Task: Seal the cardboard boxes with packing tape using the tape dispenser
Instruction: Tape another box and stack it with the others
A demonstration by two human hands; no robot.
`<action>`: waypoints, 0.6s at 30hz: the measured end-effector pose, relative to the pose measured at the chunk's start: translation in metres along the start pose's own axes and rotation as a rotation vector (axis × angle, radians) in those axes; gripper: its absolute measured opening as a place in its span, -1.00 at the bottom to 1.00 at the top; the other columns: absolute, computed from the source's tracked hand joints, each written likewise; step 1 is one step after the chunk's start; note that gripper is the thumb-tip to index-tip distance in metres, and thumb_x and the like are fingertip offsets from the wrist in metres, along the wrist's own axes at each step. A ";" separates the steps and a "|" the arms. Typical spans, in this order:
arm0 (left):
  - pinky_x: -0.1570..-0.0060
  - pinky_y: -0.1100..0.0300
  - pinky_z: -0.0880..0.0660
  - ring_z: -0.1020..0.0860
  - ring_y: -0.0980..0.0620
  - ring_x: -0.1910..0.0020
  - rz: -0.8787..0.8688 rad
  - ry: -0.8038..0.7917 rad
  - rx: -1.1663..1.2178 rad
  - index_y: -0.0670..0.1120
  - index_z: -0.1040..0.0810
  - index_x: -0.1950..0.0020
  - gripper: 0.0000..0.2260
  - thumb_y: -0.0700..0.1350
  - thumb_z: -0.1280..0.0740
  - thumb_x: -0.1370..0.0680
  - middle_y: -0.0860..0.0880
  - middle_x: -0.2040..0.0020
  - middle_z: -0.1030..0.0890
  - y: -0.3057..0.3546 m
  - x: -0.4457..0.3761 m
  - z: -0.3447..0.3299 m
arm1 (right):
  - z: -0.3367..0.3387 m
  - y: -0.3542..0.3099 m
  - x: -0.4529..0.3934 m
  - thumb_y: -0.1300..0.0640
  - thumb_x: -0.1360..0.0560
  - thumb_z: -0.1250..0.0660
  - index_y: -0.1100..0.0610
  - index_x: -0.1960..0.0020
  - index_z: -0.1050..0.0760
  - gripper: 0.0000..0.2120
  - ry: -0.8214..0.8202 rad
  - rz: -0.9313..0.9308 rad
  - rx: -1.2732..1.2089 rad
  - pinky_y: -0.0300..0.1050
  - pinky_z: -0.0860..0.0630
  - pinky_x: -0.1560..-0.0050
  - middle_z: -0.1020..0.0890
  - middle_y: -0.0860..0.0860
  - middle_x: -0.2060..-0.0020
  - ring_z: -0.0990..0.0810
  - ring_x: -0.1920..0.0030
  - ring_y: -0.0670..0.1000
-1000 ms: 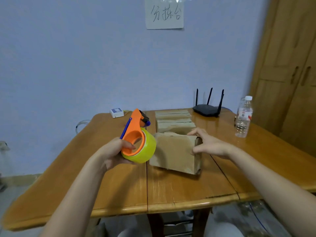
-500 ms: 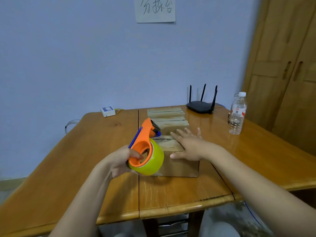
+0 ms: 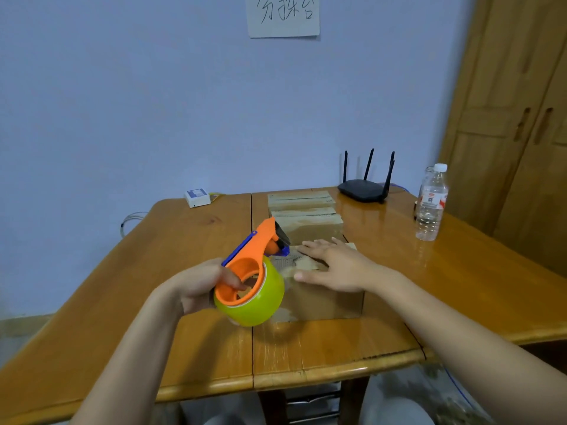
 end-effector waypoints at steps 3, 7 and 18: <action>0.02 0.02 -0.53 -0.60 -0.15 0.01 0.019 -0.038 -0.093 -0.16 -0.54 -0.20 -0.55 -0.17 -0.46 -0.32 -0.23 -0.08 -0.65 0.004 0.008 0.007 | 0.015 0.001 0.005 -0.44 -0.52 -0.05 -0.14 -0.51 -0.36 -0.33 0.065 -0.022 -0.284 0.09 0.00 -0.60 -0.34 -0.13 -0.53 -0.22 -0.55 -0.09; 0.08 0.09 -0.57 -0.63 -0.11 0.03 0.017 -0.061 -0.128 -0.11 -0.55 -0.17 -0.63 -0.18 -0.47 -0.37 -0.14 -0.01 -0.68 0.014 0.012 0.009 | 0.070 -0.004 0.021 -0.06 -0.61 -0.31 0.00 -0.31 -0.58 -0.69 0.562 -0.031 -0.552 -0.02 -0.49 -0.35 -0.63 -0.15 -0.21 -0.56 -0.22 -0.19; 0.05 0.07 -0.56 -0.63 -0.11 0.03 0.034 -0.103 -0.177 -0.13 -0.55 -0.16 -0.61 -0.15 -0.46 -0.34 -0.16 -0.04 -0.67 0.018 0.011 0.003 | 0.076 -0.041 0.028 0.03 -0.39 -0.59 -0.03 -0.01 -0.61 -0.75 0.467 0.060 -0.538 -0.23 -0.49 0.09 -0.65 -0.12 0.13 -0.57 0.12 -0.17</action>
Point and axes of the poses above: each hand's wrist, its own x-axis away from the middle knuckle, its own z-axis out of the back of the hand, y = z × x, the point moved 8 cm from there along -x, towards the middle knuckle
